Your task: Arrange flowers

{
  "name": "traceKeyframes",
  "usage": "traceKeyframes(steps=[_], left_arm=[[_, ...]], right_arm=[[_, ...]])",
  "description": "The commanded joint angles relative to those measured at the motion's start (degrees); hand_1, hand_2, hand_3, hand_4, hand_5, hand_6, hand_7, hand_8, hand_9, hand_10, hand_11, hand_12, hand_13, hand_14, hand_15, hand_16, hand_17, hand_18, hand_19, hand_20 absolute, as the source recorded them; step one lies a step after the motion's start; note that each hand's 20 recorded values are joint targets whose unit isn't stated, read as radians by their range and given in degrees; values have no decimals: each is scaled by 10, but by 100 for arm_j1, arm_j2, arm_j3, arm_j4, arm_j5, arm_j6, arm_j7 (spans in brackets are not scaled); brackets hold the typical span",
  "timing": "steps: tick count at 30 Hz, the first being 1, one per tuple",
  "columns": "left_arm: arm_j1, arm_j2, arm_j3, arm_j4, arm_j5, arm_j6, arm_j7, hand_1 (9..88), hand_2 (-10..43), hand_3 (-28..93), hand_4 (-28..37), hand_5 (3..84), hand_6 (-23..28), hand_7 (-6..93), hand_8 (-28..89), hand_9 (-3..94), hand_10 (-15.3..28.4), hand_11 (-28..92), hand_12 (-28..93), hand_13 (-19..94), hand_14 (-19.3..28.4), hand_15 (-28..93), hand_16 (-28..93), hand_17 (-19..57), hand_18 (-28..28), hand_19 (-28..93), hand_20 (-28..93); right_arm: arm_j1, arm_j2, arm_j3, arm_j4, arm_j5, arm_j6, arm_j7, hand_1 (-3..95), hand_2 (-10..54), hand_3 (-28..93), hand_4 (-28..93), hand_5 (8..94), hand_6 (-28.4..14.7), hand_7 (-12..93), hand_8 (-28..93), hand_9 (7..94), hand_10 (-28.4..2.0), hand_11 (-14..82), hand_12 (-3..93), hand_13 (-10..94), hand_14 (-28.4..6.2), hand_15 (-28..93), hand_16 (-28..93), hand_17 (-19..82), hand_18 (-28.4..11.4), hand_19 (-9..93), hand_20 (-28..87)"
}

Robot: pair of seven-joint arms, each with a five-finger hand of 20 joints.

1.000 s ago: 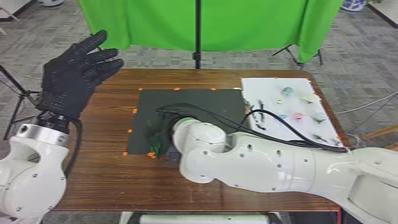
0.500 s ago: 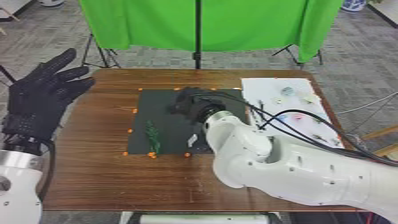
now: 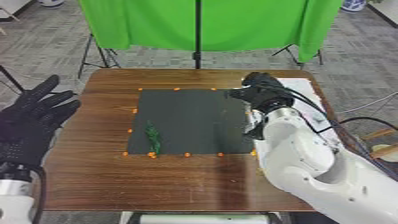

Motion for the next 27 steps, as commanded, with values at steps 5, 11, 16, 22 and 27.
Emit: traceKeyframes(steps=[5,11,16,22,27], left_arm=[[145,-109,6,-47,-95,181,45,199,84,758,-283,327,84,102,-76,279,190,258,111,211,273,524,-105,-100,283,584,-19],[139,-45,3,-35,-124,145,113,198,84,758,-283,327,84,105,-78,277,190,256,112,211,271,522,-101,-101,284,583,-17],[185,-43,-35,-43,-133,143,118,198,84,758,-283,328,85,106,-79,278,191,259,113,211,271,524,-100,-100,284,584,-15],[118,-21,-4,-23,-105,100,72,199,83,762,-283,329,85,106,-79,280,192,264,113,212,273,528,-101,-100,284,584,-13],[39,-21,36,2,-99,38,19,200,84,761,-283,329,86,105,-79,281,192,267,112,213,273,529,-102,-99,284,585,-12]], right_arm=[[-2723,615,2340,-102,-334,-214,718,280,4,720,-231,537,-76,115,-102,655,-209,279,151,634,-175,648,94,344,-253,932,134],[-3692,648,3326,-76,-252,-633,914,287,-3,722,-229,531,-80,108,-100,655,-210,272,151,637,-178,644,94,348,-253,932,134],[-4316,626,3848,-135,-208,-873,1097,300,-13,716,-231,522,-85,102,-98,657,-213,263,148,641,-179,642,93,354,-254,932,130],[-4703,637,4168,-174,-202,-1069,1233,305,-18,709,-230,519,-92,94,-95,658,-219,249,144,647,-179,642,92,359,-256,932,131],[-4698,659,4184,-112,-23,-1271,1216,307,-24,703,-229,515,-98,82,-90,658,-221,243,142,652,-176,645,92,366,-256,932,137]])
